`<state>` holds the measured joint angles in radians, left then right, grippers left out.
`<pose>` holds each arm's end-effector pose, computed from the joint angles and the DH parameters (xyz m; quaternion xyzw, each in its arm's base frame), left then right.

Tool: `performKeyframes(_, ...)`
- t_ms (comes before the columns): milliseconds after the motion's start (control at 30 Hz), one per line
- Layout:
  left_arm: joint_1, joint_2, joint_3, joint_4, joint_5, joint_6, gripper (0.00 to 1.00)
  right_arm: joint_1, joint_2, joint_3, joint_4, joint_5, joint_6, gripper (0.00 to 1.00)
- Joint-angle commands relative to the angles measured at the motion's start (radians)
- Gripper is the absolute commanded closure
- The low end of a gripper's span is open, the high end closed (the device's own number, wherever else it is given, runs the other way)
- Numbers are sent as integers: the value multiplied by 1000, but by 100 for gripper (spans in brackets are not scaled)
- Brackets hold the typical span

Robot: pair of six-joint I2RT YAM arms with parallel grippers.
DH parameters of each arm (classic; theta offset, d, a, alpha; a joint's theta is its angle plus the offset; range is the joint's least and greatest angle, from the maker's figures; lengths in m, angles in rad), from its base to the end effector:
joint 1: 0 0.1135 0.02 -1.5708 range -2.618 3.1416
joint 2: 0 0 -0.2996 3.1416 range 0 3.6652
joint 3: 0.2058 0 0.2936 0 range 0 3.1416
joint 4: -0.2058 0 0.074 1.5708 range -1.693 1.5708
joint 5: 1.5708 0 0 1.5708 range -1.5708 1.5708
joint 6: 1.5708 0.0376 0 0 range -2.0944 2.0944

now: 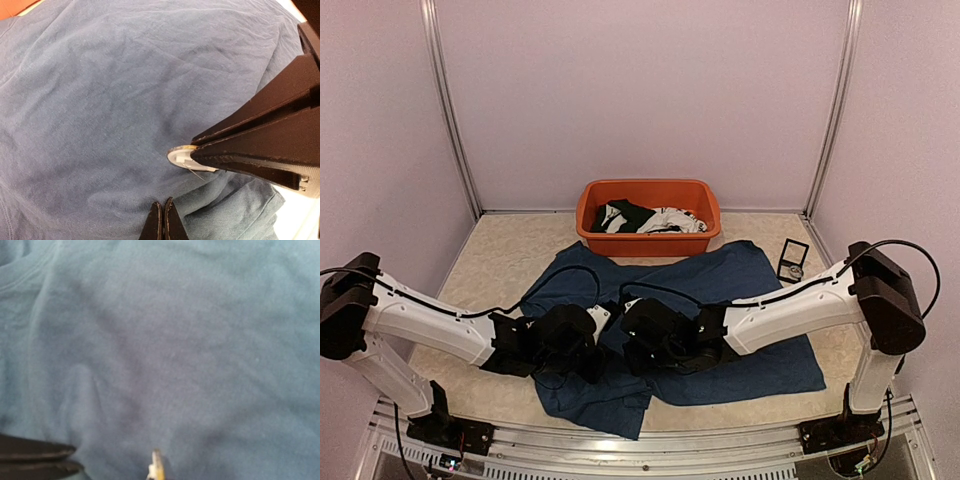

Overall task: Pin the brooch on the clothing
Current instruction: Cross the crumpled clothing at the center of the board.

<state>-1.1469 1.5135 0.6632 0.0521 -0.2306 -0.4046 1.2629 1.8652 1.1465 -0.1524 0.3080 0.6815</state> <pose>0.1373 -0.2834 0.1570 0.2933 0.8732 -0.1860 0.3418 0.1422 0.4096 0.1721 -0.2157 0.9044 0.1986 0.3099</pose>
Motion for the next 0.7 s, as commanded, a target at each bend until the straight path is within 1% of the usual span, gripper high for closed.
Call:
performKeyframes(0, 2, 31, 38, -35, -22, -8, 100, 44, -44, 2, 30, -43, -67, 100)
performKeyframes(433, 1, 43, 50, -49, -41, -19, 100, 73, -47, -7, 23, -67, -113, 100)
performKeyframes(500, 0, 42, 48, -49, -37, -18, 100, 73, -43, -5, 15, -37, -102, 100)
performKeyframes(667, -7, 34, 37, -29, -30, -12, 100, 70, -25, 28, -54, 101, -20, 100)
